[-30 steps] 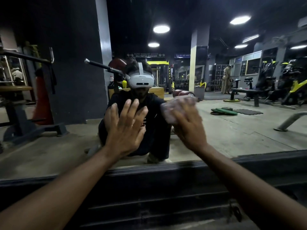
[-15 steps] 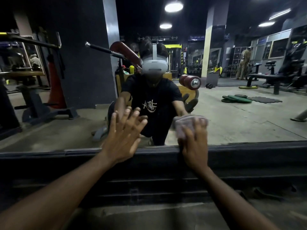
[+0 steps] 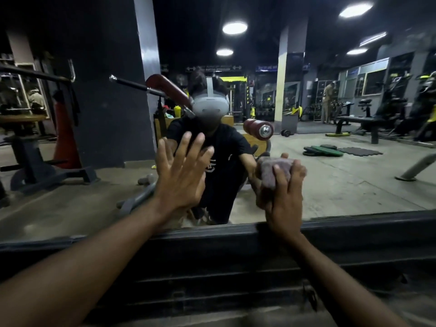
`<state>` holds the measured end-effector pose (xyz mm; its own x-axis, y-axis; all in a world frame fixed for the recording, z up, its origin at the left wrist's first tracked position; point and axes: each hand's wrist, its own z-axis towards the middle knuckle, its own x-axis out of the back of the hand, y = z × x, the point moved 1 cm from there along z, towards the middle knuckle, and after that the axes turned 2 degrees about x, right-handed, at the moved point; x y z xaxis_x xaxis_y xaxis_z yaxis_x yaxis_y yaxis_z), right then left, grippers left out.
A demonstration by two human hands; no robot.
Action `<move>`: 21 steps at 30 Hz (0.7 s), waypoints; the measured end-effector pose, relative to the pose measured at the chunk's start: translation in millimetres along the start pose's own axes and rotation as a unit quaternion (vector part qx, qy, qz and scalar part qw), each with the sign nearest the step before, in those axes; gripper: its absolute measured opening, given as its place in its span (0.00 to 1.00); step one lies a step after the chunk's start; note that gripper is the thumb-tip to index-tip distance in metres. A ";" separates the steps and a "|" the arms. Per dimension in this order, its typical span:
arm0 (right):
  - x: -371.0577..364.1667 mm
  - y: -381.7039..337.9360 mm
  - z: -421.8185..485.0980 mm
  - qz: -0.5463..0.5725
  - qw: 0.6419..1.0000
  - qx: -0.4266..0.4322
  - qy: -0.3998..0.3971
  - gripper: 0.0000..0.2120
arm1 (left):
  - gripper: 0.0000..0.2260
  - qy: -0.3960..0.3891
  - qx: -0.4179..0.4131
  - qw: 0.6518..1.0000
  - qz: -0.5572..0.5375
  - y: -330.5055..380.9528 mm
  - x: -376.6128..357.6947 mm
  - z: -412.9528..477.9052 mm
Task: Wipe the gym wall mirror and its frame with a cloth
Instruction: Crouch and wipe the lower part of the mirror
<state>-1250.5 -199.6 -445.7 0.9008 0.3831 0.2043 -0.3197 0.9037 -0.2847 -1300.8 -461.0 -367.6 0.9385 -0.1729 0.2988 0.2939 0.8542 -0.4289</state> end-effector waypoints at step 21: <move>20.0 -11.4 98.0 -0.101 0.968 0.229 -0.028 0.35 | 0.33 0.012 0.032 0.995 -0.089 61.8 -4.2 49.6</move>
<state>-1257.7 -183.5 -346.6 0.9456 0.1874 0.2658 -0.2464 0.9463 0.2092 -1295.5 -383.2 -353.1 0.8770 -0.3357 0.3437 0.4447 0.8381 -0.3160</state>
